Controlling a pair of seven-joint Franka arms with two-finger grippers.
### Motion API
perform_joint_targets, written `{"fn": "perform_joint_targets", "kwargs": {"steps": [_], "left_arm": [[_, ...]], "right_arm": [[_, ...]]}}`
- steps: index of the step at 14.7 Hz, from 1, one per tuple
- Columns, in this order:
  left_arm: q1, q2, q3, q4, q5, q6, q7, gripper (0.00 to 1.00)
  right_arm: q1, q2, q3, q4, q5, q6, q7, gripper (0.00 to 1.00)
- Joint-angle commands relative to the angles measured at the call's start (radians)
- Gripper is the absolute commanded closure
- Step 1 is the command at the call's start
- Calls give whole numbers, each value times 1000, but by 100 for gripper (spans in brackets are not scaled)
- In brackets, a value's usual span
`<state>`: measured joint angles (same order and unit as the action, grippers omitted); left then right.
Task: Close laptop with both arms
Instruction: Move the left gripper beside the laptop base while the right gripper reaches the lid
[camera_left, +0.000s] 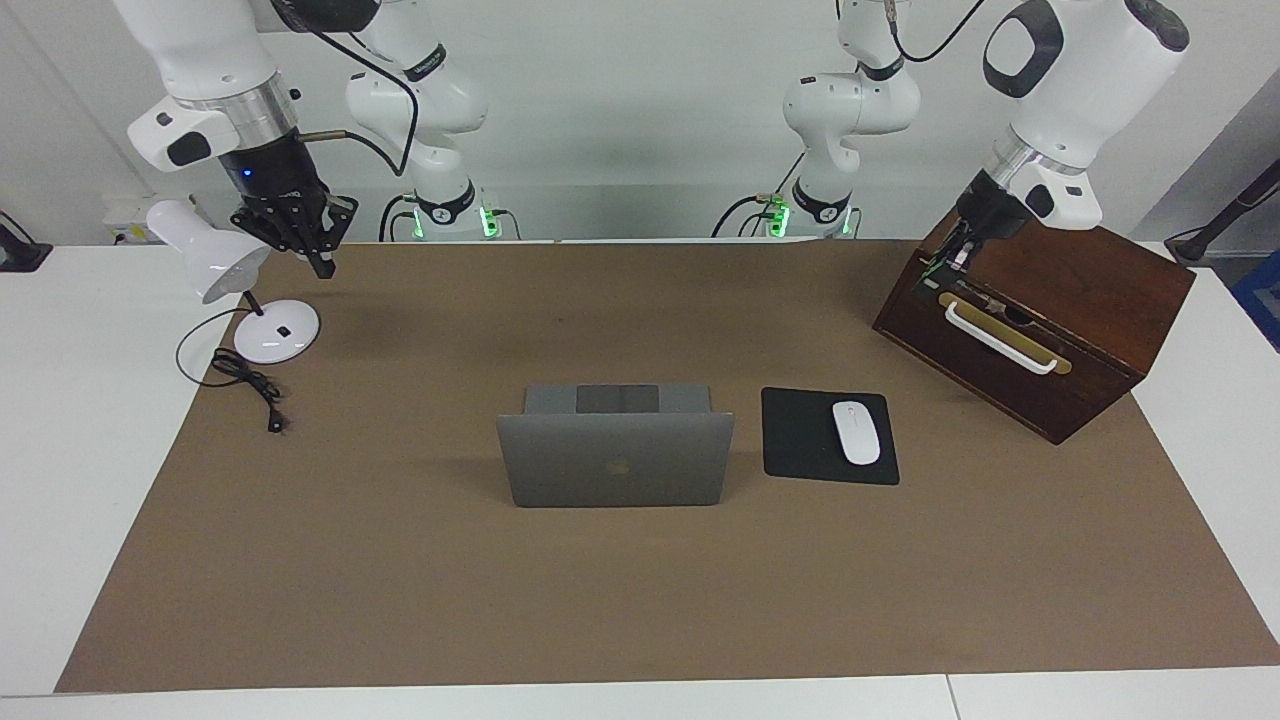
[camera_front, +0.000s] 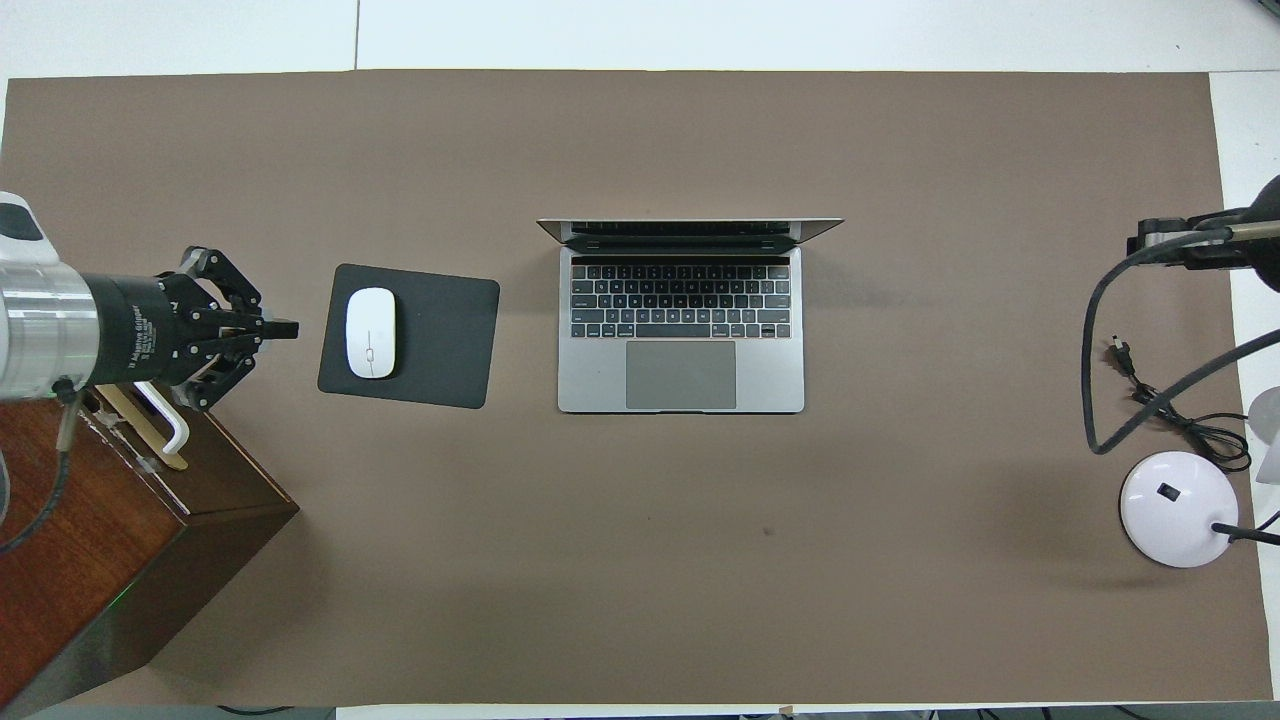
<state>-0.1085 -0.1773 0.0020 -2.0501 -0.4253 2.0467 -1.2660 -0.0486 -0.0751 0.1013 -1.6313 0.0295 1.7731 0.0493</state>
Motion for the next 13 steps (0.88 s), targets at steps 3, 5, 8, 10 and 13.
{"fn": "perform_joint_targets", "kwargs": {"steps": [3, 5, 8, 10, 13], "left_arm": [[-65, -33, 6, -201, -202, 345, -297, 100], [-91, -25, 6, -245, -301, 426, -311, 100], [-111, 8, 6, -281, -476, 527, -322, 100], [-161, 25, 6, -308, -503, 546, -322, 100], [-177, 67, 6, -332, -805, 581, -323, 100]], "right_arm": [[53, 0, 5, -24, 18, 139, -14, 100], [81, 11, 3, -16, 18, 186, -11, 100], [107, 27, 3, -7, 16, 270, -9, 100], [113, 40, 5, 11, 18, 298, -6, 100], [137, 83, 5, 56, 16, 328, 6, 100]]}}
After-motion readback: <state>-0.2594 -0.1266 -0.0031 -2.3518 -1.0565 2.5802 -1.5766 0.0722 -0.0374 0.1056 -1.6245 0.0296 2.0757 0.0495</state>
